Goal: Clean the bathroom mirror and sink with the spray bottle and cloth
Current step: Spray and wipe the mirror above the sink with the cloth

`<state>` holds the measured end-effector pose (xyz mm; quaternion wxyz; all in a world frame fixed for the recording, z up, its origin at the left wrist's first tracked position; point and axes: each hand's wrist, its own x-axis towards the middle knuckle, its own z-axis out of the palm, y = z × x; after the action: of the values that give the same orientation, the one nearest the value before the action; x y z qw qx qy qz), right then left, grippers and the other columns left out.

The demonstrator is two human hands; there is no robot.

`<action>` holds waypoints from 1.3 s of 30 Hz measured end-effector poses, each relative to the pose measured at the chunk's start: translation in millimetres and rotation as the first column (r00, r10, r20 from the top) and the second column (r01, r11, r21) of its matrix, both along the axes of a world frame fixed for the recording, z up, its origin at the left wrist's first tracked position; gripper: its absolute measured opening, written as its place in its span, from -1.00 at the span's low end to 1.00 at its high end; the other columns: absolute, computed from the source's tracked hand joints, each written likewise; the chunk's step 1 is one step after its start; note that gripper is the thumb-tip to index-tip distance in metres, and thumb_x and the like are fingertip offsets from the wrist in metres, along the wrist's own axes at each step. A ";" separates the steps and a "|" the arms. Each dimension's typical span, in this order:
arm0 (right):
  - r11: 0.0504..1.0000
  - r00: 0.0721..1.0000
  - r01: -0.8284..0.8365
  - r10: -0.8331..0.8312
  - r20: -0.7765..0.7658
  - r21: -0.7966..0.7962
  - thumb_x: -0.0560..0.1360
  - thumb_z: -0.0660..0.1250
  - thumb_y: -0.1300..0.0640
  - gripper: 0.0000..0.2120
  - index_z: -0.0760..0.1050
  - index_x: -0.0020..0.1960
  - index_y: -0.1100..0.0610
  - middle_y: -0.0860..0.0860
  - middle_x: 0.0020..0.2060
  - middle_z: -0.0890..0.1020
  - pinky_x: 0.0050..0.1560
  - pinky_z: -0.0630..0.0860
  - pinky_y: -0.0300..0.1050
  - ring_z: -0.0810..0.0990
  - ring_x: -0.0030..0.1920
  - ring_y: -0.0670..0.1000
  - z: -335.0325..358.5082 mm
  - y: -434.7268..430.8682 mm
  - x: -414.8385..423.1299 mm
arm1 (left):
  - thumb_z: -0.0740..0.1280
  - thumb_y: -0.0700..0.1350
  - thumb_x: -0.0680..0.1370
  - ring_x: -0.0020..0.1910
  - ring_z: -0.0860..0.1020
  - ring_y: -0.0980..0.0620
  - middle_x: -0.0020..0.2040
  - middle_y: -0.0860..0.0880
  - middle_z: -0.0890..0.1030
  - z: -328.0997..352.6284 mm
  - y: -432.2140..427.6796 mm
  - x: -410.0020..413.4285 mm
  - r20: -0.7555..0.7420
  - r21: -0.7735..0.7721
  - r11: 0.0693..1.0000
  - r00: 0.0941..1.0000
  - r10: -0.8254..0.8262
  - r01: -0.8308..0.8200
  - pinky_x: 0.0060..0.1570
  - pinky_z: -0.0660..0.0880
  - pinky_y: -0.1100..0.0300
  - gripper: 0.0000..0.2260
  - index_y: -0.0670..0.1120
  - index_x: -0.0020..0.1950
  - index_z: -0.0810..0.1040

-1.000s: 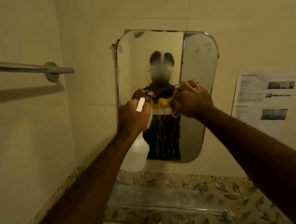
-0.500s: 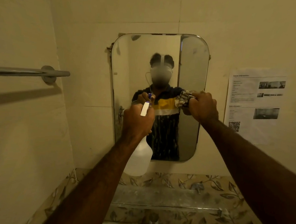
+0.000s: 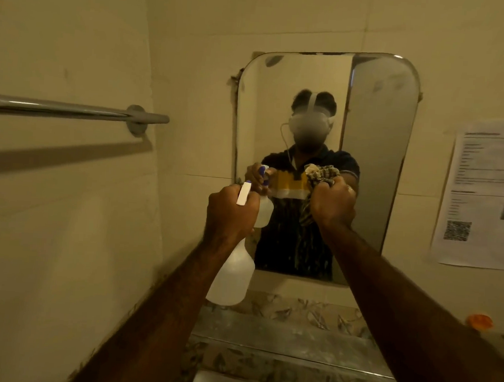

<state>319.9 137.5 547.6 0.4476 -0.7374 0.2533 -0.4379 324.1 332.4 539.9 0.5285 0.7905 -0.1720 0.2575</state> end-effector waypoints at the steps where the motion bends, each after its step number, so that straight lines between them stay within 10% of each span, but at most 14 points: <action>1: 1.000 1.000 0.012 -0.012 -0.002 -0.005 0.62 0.15 0.07 -0.60 0.43 0.42 0.11 0.14 0.32 0.47 -0.01 0.38 -0.09 0.55 0.19 0.13 -0.3 7.2 3.1 | 0.30 0.00 0.59 -0.37 0.66 -0.03 -0.30 -0.02 0.61 -1.0 5.8 4.0 -0.004 0.000 1.000 1.000 0.010 -0.010 -0.30 0.67 0.08 -0.81 -0.11 -0.07 0.57; 11: 0.875 1.000 0.010 -0.013 -0.002 -0.485 0.59 0.22 0.00 -0.60 0.31 0.38 0.10 0.20 0.26 0.42 0.06 0.60 0.12 0.51 0.12 0.17 -14.4 73.2 33.9 | 0.28 0.00 0.57 -0.41 0.65 -0.06 -0.32 -0.08 0.62 -5.5 37.6 27.4 -0.037 -0.023 0.997 0.997 0.066 -0.067 -0.32 0.67 -0.04 -0.79 -0.12 -0.13 0.57; 26: 0.253 0.925 -0.179 -0.287 -0.250 -0.951 0.49 0.43 -0.13 -0.63 0.58 0.23 -0.01 0.13 0.23 0.58 -0.16 0.62 0.11 0.56 0.19 0.27 -52.9 115.8 48.8 | 0.29 0.01 0.58 -0.39 0.64 -0.04 -0.28 -0.05 0.64 -25.1 38.7 38.9 -0.062 -0.013 0.999 0.997 0.045 -0.046 -0.29 0.67 -0.03 -0.79 -0.11 -0.06 0.60; 39: 0.210 0.885 -0.230 -0.361 -0.294 -0.950 0.44 0.47 -0.14 -0.66 0.66 0.16 -0.03 0.07 0.19 0.59 0.04 0.59 0.20 0.52 0.23 0.20 -74.1 39.5 -3.5 | 0.28 -0.07 0.61 -0.52 0.58 0.07 -0.38 0.02 0.55 -33.2 -17.9 -3.2 -0.083 0.030 0.991 0.988 -0.128 0.131 -0.61 0.42 0.42 -0.86 -0.06 -0.12 0.51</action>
<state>316.4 177.0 473.5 -0.2095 -0.9193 0.0512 -0.3293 320.9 314.4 506.7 0.5366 0.7965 -0.2060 0.1873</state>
